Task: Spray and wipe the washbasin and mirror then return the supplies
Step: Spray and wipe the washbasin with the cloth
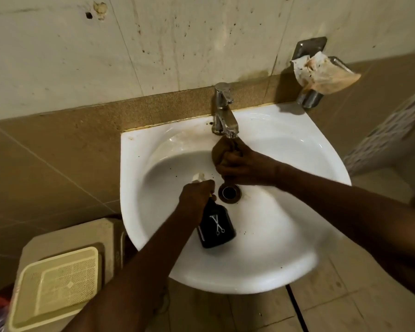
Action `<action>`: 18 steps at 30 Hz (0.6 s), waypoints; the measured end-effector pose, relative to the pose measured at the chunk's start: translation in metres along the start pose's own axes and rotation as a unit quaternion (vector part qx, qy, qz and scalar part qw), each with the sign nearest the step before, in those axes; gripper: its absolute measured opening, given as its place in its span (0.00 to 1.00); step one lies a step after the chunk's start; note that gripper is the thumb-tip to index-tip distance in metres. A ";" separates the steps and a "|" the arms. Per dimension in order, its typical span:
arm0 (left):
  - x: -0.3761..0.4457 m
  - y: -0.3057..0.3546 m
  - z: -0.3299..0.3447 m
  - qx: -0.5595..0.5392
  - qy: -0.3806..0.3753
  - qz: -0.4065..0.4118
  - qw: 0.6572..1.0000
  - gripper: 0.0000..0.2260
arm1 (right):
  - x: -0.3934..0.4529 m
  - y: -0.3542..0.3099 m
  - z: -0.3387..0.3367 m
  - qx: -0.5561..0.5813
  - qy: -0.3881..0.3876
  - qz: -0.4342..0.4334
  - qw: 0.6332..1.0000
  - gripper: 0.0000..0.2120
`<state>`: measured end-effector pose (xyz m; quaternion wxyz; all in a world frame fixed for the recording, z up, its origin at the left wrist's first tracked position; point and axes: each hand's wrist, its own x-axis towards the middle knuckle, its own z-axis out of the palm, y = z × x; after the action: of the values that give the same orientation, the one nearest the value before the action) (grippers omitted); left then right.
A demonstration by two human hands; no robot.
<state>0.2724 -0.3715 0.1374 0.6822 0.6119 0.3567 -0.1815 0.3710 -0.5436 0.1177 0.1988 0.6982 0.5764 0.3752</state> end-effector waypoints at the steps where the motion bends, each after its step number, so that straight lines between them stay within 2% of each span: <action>1: 0.001 -0.001 0.006 0.016 0.001 0.009 1.000 0.06 | -0.004 -0.003 -0.001 0.013 0.000 0.019 1.000 0.05; 4: 0.002 -0.004 0.016 0.045 0.000 0.027 0.999 0.09 | -0.022 -0.012 -0.004 0.096 -0.003 0.091 0.991 0.02; 5: 0.003 -0.006 0.017 0.048 0.000 0.030 0.998 0.09 | -0.028 -0.015 -0.006 0.124 -0.029 0.139 0.982 0.03; 6: 0.003 -0.008 0.017 0.051 0.001 0.034 0.998 0.08 | -0.033 -0.020 -0.008 0.139 -0.087 0.198 0.966 0.06; 8: 0.004 -0.011 0.016 0.053 0.005 0.040 0.998 0.06 | -0.037 -0.033 -0.011 0.168 -0.260 0.332 0.891 0.14; 9: 0.005 -0.011 0.016 0.050 0.007 0.041 0.998 0.05 | -0.036 -0.041 -0.013 0.183 -0.305 0.398 0.846 0.16; 11: 0.005 -0.012 0.015 0.044 0.010 0.038 0.998 0.05 | -0.022 -0.054 -0.018 0.214 -0.314 0.507 0.774 0.16; 13: 0.001 -0.010 0.013 0.035 0.021 0.035 0.999 0.05 | 0.001 -0.066 -0.024 0.212 -0.309 0.562 0.737 0.14; 15: -0.004 -0.007 0.010 0.024 0.029 0.028 0.999 0.06 | 0.024 -0.076 -0.028 0.268 -0.305 0.597 0.692 0.14; 18: -0.009 -0.004 -0.001 -0.007 0.033 0.025 0.999 0.09 | 0.048 -0.084 -0.020 0.439 -0.298 0.589 0.610 0.15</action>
<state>0.2631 -0.3732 0.1407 0.6787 0.6211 0.3652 -0.1419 0.3036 -0.4790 0.0848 -0.2347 0.9641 0.0459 -0.1154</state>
